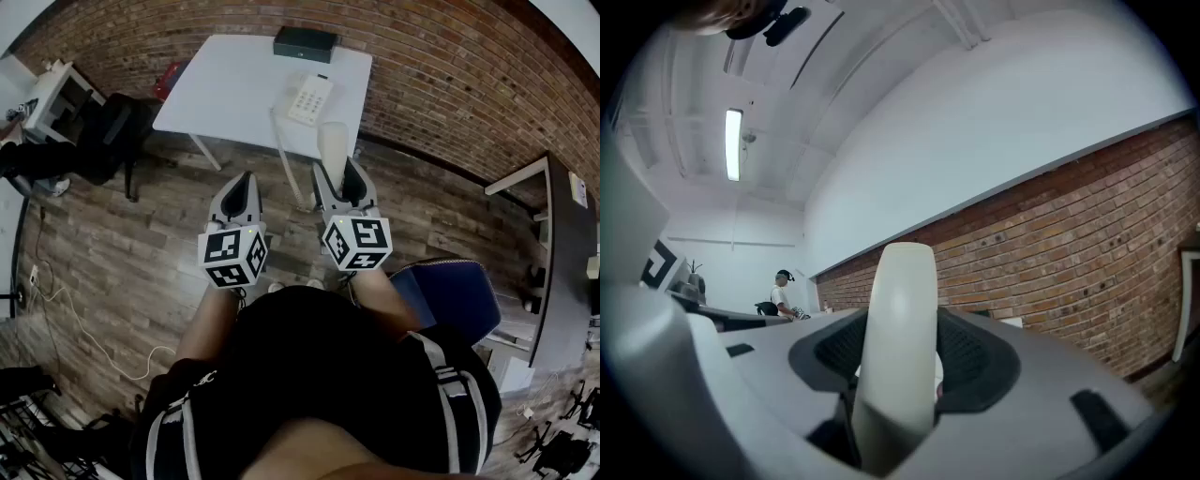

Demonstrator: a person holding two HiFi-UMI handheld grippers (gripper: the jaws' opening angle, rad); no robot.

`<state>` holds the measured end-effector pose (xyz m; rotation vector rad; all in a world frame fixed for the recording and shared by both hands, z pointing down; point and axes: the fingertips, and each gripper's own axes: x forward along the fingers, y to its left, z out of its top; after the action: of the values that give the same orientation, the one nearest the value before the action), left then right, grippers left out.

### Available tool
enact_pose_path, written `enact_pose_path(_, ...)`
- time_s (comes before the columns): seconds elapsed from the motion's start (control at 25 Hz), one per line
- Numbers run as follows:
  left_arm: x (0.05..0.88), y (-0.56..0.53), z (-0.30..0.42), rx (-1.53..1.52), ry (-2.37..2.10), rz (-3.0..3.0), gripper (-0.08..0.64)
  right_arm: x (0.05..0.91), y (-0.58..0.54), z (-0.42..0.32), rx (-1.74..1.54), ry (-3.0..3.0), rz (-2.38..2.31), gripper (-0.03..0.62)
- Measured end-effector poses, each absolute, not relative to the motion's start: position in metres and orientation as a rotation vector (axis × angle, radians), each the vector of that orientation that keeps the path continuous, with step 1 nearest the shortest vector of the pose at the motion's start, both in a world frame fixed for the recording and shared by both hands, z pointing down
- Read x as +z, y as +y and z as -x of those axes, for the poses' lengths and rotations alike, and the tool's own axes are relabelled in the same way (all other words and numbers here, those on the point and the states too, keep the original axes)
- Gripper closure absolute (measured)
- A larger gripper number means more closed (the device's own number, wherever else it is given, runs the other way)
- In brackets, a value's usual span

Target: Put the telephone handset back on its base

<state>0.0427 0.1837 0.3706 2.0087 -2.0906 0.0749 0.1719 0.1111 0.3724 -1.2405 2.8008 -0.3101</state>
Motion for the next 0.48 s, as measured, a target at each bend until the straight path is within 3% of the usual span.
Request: enact_pose_path(0.48, 0.374, 0.198, -0.047, 0.084, -2.076, -2.026, 0.565, 0.363, 0.135, -0.169, -0.327, 2.777, 1.143, 0.387)
